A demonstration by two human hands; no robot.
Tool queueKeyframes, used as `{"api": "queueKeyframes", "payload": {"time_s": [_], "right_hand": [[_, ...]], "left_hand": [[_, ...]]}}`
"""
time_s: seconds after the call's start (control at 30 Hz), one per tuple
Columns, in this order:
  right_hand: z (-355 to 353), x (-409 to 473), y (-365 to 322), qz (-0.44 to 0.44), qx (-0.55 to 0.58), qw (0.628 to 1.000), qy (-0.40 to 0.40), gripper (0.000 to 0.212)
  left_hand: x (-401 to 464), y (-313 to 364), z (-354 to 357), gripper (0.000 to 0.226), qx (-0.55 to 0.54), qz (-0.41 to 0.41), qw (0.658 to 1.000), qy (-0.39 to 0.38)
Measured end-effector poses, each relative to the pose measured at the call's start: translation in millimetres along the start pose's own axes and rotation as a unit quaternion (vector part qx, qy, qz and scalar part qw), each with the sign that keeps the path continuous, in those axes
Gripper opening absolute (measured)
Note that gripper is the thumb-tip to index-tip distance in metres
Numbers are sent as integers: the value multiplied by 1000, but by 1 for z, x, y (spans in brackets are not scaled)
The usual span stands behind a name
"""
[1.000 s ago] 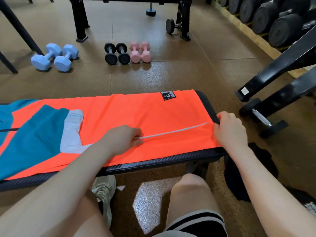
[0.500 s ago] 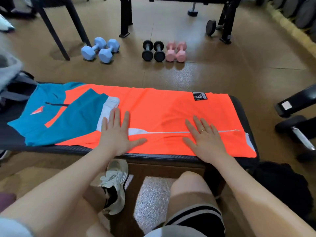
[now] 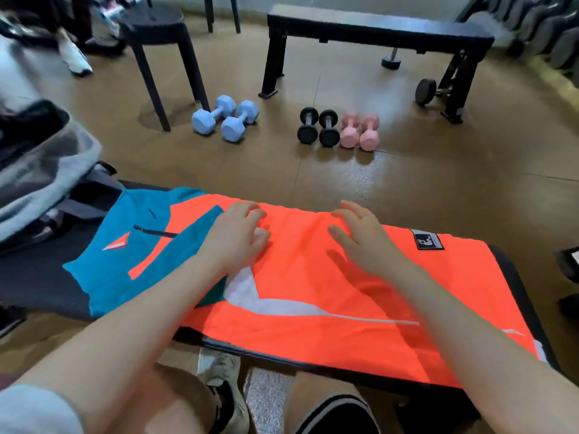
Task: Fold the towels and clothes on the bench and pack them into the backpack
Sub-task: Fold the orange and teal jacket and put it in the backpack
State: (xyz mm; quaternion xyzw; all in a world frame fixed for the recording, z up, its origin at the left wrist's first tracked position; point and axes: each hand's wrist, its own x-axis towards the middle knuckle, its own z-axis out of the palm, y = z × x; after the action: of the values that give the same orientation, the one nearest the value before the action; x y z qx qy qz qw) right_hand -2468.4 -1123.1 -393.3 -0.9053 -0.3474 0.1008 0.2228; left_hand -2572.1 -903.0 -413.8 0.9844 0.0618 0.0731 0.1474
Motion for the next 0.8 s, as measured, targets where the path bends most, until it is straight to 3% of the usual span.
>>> {"api": "queueKeyframes", "payload": {"time_s": [0.13, 0.33, 0.43, 0.53, 0.63, 0.67, 0.73, 0.8], "right_hand": [[11, 86, -20, 10, 65, 995, -74, 34], [63, 202, -33, 30, 152, 965, -213, 20], [90, 234, -35, 25, 191, 928, -318, 22], [112, 253, -37, 1, 188, 899, -396, 28], [128, 265, -39, -13, 199, 912, -359, 27], [131, 268, -37, -30, 197, 921, -334, 25], [134, 272, -32, -84, 183, 939, -278, 20], [134, 274, -27, -158, 168, 950, -210, 16]], "left_hand": [[45, -57, -5, 56, 14, -15, 999, -41], [112, -130, -7, 27, 0, -81, 993, -88], [140, -148, 1, 27, 4, -120, 972, -202], [160, -151, 8, 48, 48, -167, 907, -383], [167, -148, 6, 69, 46, -216, 825, -520], [168, -148, 6, 69, 42, -219, 813, -538], [165, -151, 7, 66, 55, -207, 806, -551], [161, -154, 10, 56, 59, -198, 827, -522]]}}
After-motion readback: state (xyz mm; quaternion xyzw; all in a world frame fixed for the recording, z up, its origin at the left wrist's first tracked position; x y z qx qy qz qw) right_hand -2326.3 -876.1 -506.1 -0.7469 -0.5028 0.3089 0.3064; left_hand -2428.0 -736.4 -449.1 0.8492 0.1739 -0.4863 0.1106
